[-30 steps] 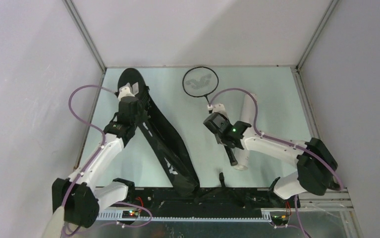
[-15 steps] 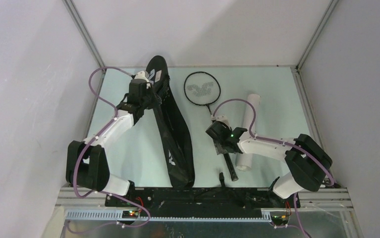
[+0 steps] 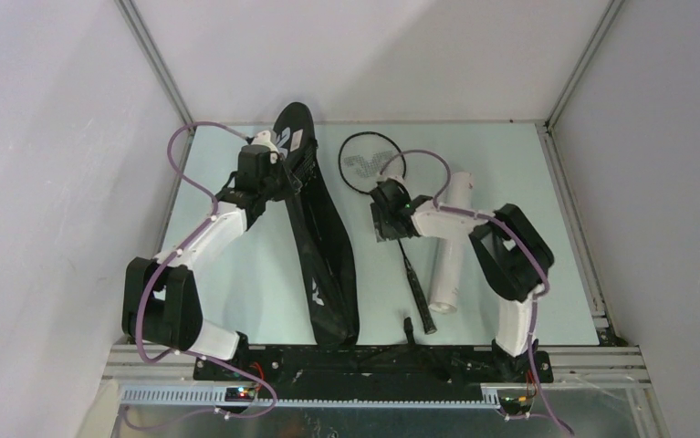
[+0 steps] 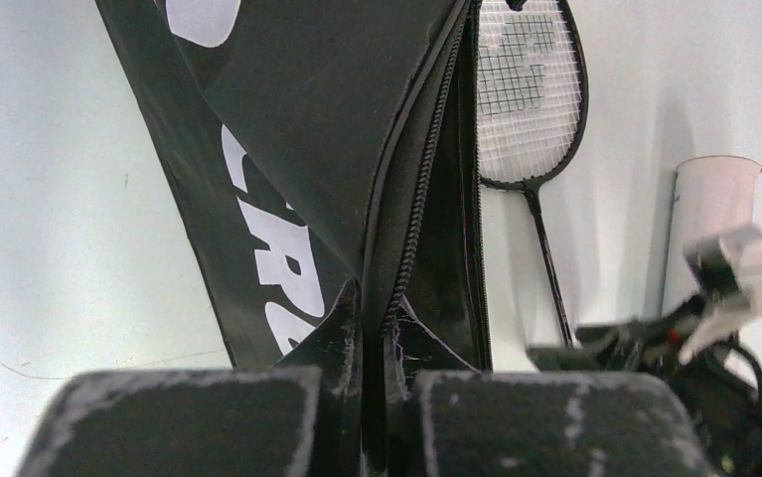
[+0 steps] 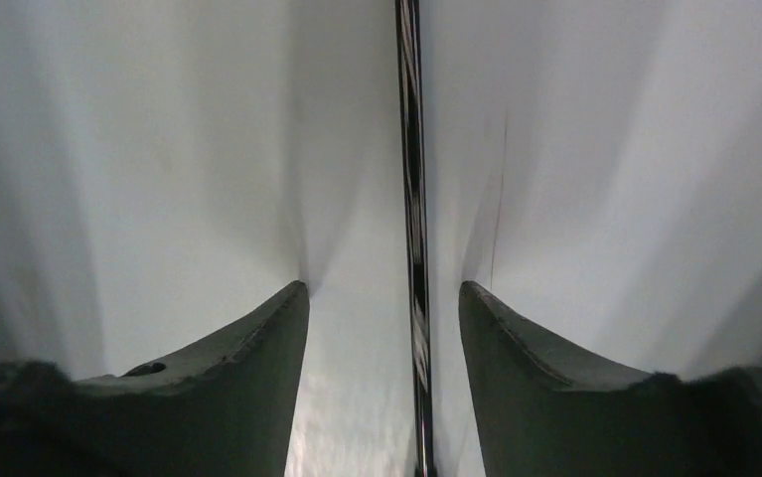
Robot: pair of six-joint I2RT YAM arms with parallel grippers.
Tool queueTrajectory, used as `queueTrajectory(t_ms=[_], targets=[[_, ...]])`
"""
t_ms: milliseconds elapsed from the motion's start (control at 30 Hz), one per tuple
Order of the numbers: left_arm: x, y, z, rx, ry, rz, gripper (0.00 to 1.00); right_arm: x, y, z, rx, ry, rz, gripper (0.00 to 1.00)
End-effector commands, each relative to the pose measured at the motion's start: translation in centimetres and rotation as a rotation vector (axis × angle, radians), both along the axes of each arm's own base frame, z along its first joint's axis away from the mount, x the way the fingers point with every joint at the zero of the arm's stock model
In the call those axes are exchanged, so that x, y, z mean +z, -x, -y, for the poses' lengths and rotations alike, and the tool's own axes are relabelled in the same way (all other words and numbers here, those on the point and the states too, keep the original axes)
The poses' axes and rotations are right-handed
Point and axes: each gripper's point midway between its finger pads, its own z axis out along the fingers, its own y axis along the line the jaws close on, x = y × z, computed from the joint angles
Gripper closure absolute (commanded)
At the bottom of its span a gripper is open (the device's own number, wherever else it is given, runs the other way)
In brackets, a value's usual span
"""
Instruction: Pack up the badminton gear
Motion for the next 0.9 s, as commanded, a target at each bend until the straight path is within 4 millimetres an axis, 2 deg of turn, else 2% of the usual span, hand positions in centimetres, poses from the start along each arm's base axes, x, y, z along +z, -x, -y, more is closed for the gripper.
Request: queueTrajectory(t_ms=[0,33,67,167,200,267,300,400,433,467,533,567,600,633,667,700,733,767,800,833,867], targets=[[3.0,-0.8,0.0,-0.018,-0.001,0.100,1.00,-1.3,-3.6,-1.1,-0.016,0.007,-0.007,0.44],[3.0,-0.7,-0.1,-0.018,-0.010,0.098,1.00,-2.0,-3.4,-0.9,-0.019,0.021,-0.027,0.52],[3.0,-0.7,-0.2,-0.014,-0.015,0.098,1.00,-2.2,-3.4,-0.7,-0.032,0.021,-0.034,0.55],[2.9,-0.8,-0.3,-0.012,-0.021,0.097,1.00,-2.9,-2.7,-0.4,-0.039,0.034,-0.071,0.78],[2.9,-0.9,-0.3,-0.011,-0.021,0.098,1.00,-3.0,-2.6,-0.3,-0.038,0.038,-0.075,0.82],[2.8,-1.1,-0.4,-0.006,-0.024,0.093,1.00,-2.7,-2.7,0.2,-0.048,0.059,-0.059,0.96],[2.5,-1.2,-0.5,0.003,-0.031,0.084,1.00,-2.0,-2.9,0.3,-0.043,0.061,-0.042,0.99],[2.3,-1.5,-1.0,0.035,-0.046,0.060,1.00,0.6,-3.9,0.8,-0.044,0.079,0.039,1.00],[2.4,-1.8,-1.3,0.055,-0.055,0.060,1.00,2.5,-4.4,0.8,-0.036,0.070,0.083,1.00],[2.2,-1.8,-1.5,0.070,-0.059,0.049,1.00,3.5,-4.6,1.0,-0.039,0.084,0.116,1.00],[2.0,-2.2,-1.9,0.093,-0.072,0.034,1.00,7.6,-4.7,1.3,-0.043,0.070,0.218,1.00],[2.1,-2.5,-1.9,0.097,-0.074,0.031,1.00,8.3,-4.3,1.4,-0.037,0.078,0.234,1.00],[2.0,-2.6,-1.9,0.099,-0.075,0.025,1.00,10.2,-4.1,1.8,-0.048,0.072,0.279,1.00],[1.9,-3.0,-1.9,0.105,-0.076,0.021,1.00,10.4,-3.4,1.9,-0.036,0.079,0.287,1.00],[1.9,-3.0,-1.9,0.110,-0.078,0.014,1.00,12.0,-3.1,2.2,-0.042,0.067,0.327,1.00],[1.9,-3.5,-1.9,0.115,-0.080,0.011,1.00,11.6,-2.1,2.2,-0.019,0.080,0.326,1.00],[1.7,-3.6,-1.9,0.116,-0.081,0.004,1.00,12.9,-1.6,2.2,-0.016,0.058,0.361,1.00],[1.7,-4.0,-1.7,0.113,-0.080,0.002,1.00,12.4,-0.4,2.0,0.020,0.069,0.357,1.00],[1.7,-4.2,-1.5,0.103,-0.076,0.000,1.00,13.5,0.1,1.8,0.033,0.044,0.390,1.00],[1.6,-4.6,-1.4,0.100,-0.075,-0.003,1.00,12.6,1.5,1.5,0.070,0.050,0.379,1.00],[1.5,-4.7,-1.2,0.094,-0.073,-0.007,1.00,13.4,2.1,1.2,0.084,0.025,0.405,1.00]])
